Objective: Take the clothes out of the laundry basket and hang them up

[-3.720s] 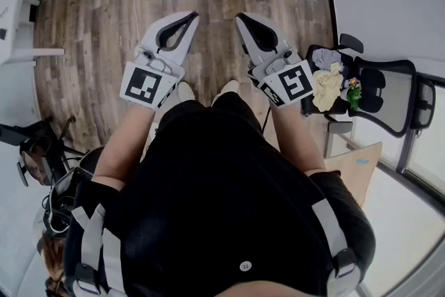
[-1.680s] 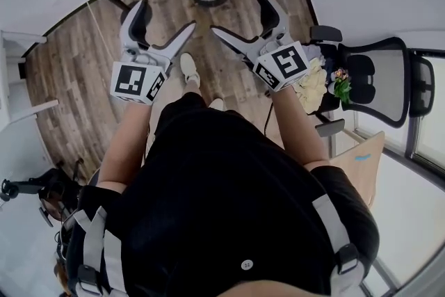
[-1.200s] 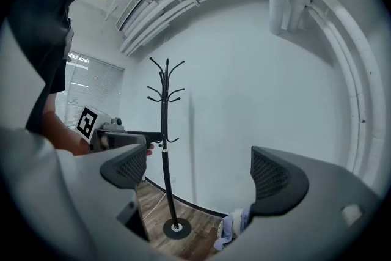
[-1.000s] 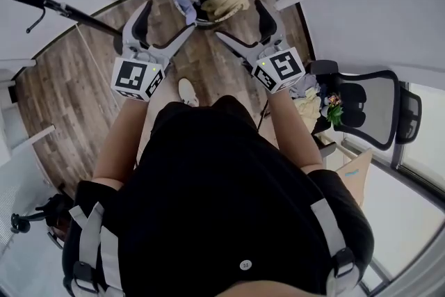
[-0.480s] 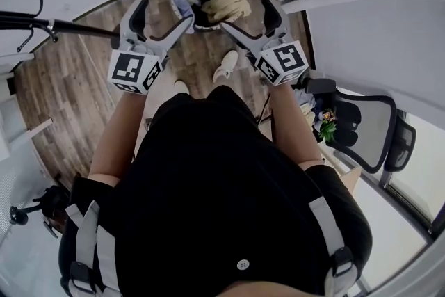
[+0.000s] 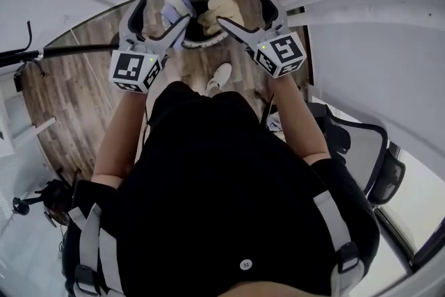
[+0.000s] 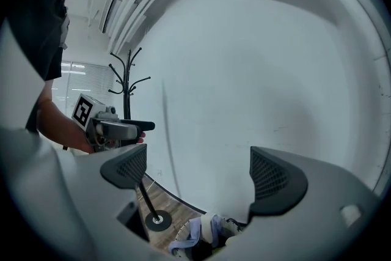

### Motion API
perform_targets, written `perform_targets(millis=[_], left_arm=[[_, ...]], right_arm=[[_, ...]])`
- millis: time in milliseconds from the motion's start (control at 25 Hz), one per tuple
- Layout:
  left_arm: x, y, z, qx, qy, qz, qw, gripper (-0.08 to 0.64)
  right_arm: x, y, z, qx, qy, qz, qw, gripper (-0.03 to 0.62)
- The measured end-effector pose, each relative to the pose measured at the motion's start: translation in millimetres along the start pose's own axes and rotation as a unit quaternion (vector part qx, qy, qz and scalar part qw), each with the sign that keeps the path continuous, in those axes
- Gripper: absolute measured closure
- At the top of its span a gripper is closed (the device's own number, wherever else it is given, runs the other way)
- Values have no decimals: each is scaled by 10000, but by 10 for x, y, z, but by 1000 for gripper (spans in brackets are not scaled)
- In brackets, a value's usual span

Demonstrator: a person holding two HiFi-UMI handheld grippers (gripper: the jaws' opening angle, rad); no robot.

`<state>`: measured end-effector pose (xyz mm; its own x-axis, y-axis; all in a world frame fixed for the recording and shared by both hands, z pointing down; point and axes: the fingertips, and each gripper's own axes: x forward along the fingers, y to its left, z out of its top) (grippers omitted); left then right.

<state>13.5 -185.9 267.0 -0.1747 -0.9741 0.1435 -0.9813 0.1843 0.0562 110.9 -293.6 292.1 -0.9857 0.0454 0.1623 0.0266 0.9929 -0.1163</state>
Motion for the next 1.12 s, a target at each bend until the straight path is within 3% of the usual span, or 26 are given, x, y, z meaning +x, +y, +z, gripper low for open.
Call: perform_targets(millis=[360, 600, 920, 1120], left_arm=[[954, -4, 5, 162, 190, -480, 9985, 94], [1513, 301, -157, 106, 331, -1190, 9923, 95], [2259, 457, -911, 466, 1001, -2418, 9640, 95], [2684, 338, -1592, 722, 1595, -2845, 9425, 95]], right_arm=[[81, -828, -138, 270, 121, -460, 9985, 69], [365, -1151, -295, 417, 346, -1171, 9916, 71], [557, -1553, -849, 1054, 518, -2323, 9655, 74], [351, -1907, -1530, 1513, 651, -2977, 9403, 89]])
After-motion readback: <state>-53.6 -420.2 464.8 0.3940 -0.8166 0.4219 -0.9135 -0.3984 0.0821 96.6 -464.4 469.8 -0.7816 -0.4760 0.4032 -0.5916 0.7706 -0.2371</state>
